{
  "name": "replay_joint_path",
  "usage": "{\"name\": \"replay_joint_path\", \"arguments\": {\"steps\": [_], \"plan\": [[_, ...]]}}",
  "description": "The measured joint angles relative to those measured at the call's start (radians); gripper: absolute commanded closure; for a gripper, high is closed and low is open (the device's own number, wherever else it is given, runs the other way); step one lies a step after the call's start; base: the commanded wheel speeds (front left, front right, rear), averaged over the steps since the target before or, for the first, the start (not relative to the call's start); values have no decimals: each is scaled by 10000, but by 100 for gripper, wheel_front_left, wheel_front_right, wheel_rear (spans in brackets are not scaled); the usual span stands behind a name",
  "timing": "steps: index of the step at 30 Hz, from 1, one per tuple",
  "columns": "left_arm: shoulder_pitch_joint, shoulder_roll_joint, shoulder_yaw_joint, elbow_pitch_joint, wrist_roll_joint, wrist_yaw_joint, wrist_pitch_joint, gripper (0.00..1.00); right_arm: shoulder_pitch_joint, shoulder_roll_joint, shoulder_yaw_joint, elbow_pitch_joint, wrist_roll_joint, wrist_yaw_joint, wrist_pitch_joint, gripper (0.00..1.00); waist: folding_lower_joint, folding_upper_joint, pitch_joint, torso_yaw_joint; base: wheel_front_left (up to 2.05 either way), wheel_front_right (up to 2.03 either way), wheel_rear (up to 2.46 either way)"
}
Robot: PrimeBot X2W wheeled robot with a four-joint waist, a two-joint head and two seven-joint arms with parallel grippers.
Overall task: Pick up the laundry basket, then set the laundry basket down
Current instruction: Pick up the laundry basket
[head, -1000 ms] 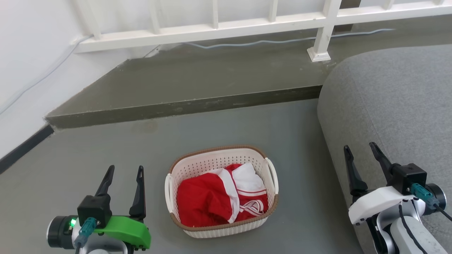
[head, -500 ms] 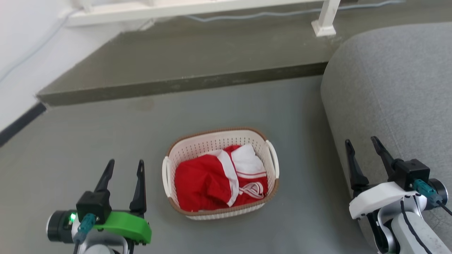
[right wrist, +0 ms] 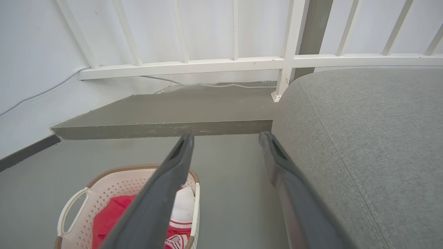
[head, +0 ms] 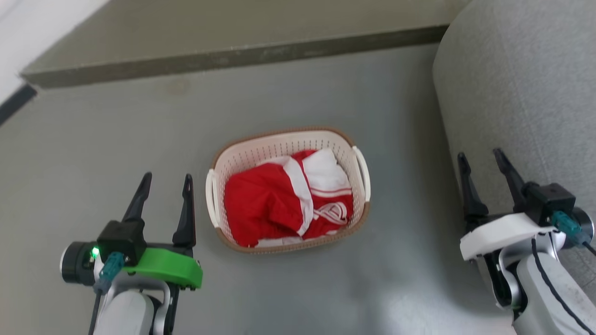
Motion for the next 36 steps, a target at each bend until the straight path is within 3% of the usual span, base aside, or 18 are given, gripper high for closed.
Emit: {"name": "replay_joint_path", "arguments": {"steps": [36], "plan": [[-2791,-140,73,995,-48,-608,-25,0,-2853,604,155,343,-278,-58,-15,0,1,0,4331,-118,0,0,0]]}}
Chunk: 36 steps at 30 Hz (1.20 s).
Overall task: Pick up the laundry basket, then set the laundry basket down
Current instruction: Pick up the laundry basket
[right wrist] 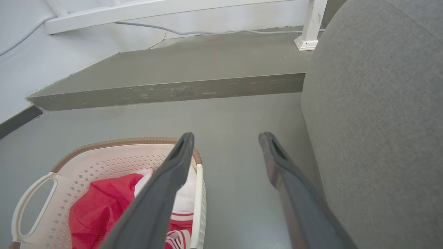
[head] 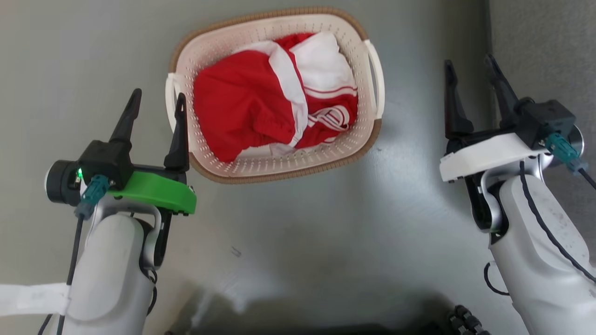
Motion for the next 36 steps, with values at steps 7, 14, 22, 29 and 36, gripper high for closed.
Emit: {"name": "replay_joint_path", "arguments": {"steps": [7,14,22,29,36], "plan": [[-453,-42,128,740,-169,-102,2,0,-458,251,155,575,12,180,-2,0,0,0,617,-28,0,0,0],[-1045,-29,291,1887,-523,-357,290,0,-1179,571,570,1618,59,527,21,0,0,-1,992,-114,0,0,0],[-1926,40,284,3183,-696,-713,853,0,-2213,773,1016,3012,136,800,389,0,0,0,1294,-285,0,0,0],[-2836,-4,192,4416,-832,-976,1519,0,-3163,851,1369,4316,324,1051,966,0,0,0,1536,-359,0,0,0],[-3648,-12,236,5358,-1104,-1070,2134,0,-3957,888,1618,5285,564,1183,1463,0,-1,0,1802,-410,0,0,0]]}}
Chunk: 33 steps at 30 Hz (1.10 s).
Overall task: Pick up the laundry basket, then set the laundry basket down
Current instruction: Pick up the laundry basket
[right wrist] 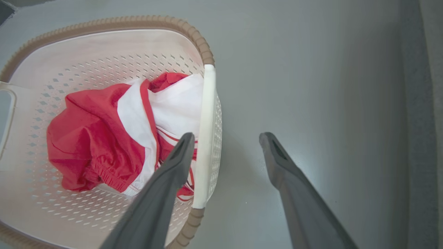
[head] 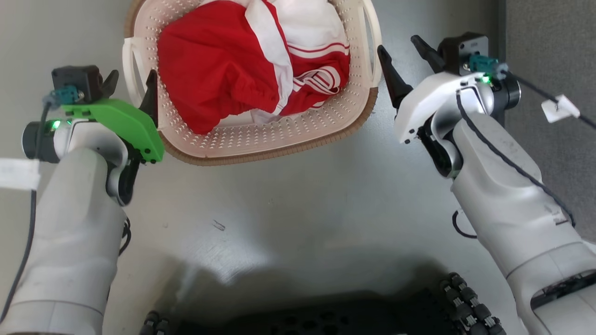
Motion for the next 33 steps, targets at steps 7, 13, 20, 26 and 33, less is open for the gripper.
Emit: {"name": "replay_joint_path", "arguments": {"steps": [7,13,20,26,33], "plan": [[-721,-10,171,803,-276,-75,594,0,-700,-6,339,558,374,226,324,0,0,0,278,-39,0,0,0],[-1285,-81,134,1300,-339,-161,882,0,-1036,-8,786,773,1062,311,577,0,0,0,503,-5,0,0,0],[-1684,-192,128,1864,-410,-174,995,0,-1387,-12,1206,1066,1513,313,757,0,0,0,704,137,0,0,0],[-1895,-368,134,2255,-608,-265,1076,100,-1599,-13,1409,1344,1918,301,874,100,0,0,774,215,0,0,0],[-2176,-470,123,2589,-610,-336,978,100,-1796,67,1611,1574,2111,293,828,100,-1,0,803,255,0,0,0]]}}
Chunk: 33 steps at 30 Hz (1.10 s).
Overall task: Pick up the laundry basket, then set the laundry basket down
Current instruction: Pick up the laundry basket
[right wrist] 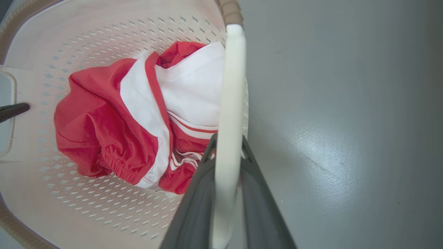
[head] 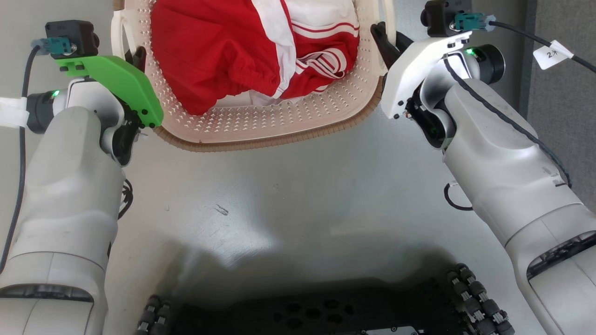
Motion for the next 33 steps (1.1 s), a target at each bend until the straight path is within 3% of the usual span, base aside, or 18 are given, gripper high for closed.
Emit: {"name": "replay_joint_path", "arguments": {"steps": [13,33], "plan": [[-23,-242,-75,826,-2,-6,-295,100,-58,48,460,717,393,-6,-165,100,0,0,-460,0,0,0,0],[954,-669,-88,2123,-424,-98,-431,100,1076,249,968,1710,1174,127,-265,100,0,0,-2196,-78,0,0,0]]}}
